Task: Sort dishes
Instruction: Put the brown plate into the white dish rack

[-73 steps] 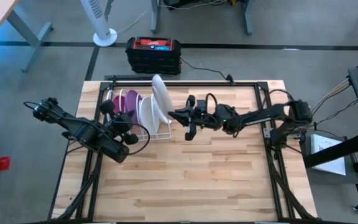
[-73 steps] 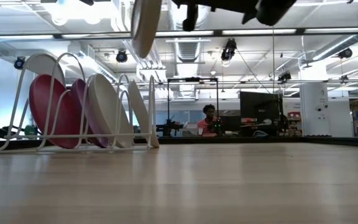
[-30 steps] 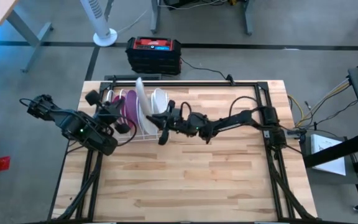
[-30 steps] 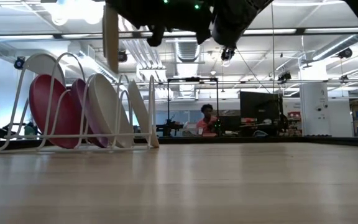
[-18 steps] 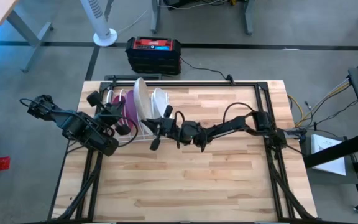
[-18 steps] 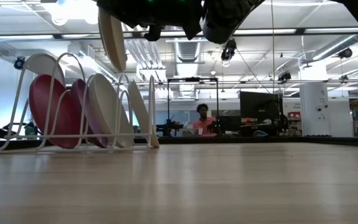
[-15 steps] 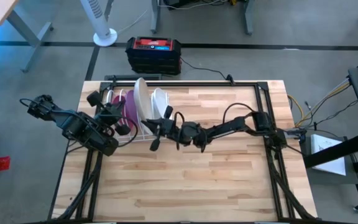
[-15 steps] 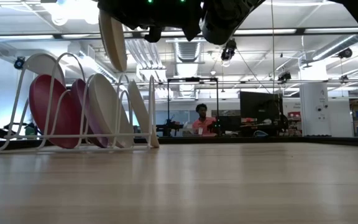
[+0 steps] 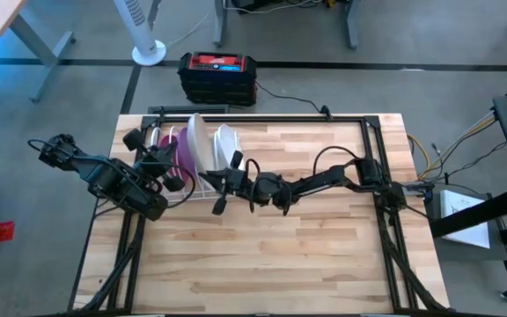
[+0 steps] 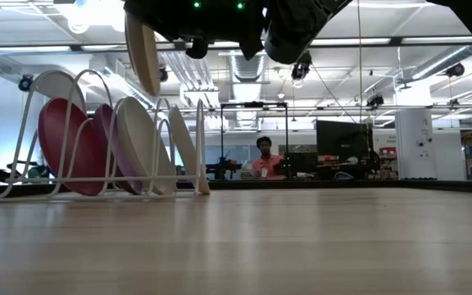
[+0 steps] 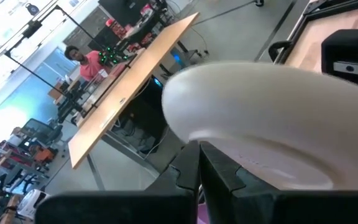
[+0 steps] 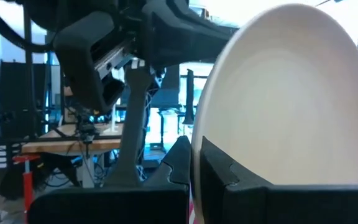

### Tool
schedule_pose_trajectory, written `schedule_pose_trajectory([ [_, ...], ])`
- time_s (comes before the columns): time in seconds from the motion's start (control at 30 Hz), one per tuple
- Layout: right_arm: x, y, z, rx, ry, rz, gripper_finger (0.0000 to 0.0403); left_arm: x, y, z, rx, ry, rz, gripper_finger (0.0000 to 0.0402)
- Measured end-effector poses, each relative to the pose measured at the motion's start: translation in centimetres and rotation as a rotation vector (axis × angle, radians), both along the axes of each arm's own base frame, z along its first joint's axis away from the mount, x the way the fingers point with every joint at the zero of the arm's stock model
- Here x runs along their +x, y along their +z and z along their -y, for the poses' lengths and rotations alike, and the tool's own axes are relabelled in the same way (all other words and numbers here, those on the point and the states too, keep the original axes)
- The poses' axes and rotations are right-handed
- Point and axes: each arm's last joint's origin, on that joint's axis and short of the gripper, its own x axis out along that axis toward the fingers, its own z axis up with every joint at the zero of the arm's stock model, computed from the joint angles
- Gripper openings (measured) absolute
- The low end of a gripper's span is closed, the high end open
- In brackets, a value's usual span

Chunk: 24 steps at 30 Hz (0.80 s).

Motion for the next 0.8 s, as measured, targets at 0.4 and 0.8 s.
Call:
schedule_pose_trajectory([
  [0.4, 0.2, -0.4, 0.1, 0.034, 0.027, -0.029, 0.0000, 0.0, 0.0, 0.0, -0.006, -0.001, -0.002, 0.0001],
  [0.8, 0.2, -0.9, 0.2, 0.076, 0.003, -0.059, 0.0000, 0.0, -0.1, 0.0, -0.014, -0.004, -0.010, 0.0001],
])
